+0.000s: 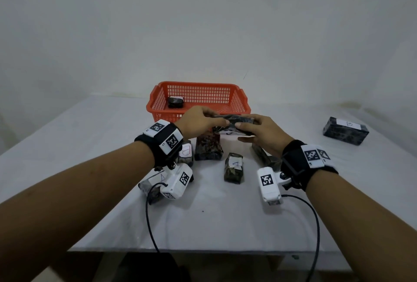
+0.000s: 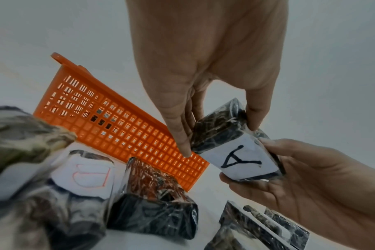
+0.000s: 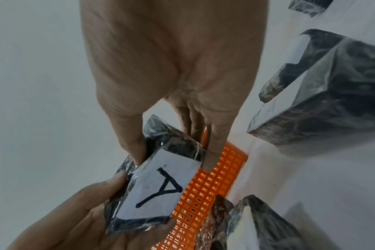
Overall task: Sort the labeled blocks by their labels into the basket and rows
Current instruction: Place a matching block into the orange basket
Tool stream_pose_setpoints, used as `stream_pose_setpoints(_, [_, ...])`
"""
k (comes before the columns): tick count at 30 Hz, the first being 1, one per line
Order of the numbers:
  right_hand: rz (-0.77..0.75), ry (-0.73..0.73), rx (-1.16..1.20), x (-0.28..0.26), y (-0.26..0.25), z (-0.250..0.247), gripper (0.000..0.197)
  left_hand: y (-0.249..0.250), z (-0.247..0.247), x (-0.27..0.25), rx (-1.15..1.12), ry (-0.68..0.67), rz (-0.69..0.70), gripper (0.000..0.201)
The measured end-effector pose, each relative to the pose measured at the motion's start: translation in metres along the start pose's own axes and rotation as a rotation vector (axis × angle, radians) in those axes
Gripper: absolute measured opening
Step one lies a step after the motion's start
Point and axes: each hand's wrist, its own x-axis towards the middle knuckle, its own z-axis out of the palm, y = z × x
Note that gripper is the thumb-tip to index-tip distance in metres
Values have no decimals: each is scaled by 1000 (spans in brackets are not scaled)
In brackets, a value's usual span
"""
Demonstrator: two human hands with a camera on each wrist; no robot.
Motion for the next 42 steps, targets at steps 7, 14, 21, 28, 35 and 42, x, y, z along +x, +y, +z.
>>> stream_pose_setpoints(7, [-34,70,-33,-3,0,4,17,-1,4,-3,1,11,-20,23])
stream_pose_setpoints(14, [-72,158,-62,-7,2,5,29,4,10,-7,-62,-40,-14,29])
stream_pose_setpoints(21, [-47,45,30,-13,3,1,32,3,9,-10,-91,33,-12,23])
stream_pose_setpoints(28, [-68,76,27,-15,2,-2,27,3,7,-11,-140,-57,-35,23])
stream_pose_setpoints(35, [-35,23,7,-14,3,1,37,1,4,-14,-120,-50,-52,21])
stream_pose_setpoints(42, [-40,17,-1,-14,2,7,34,0,5,-16,-50,-18,-22,20])
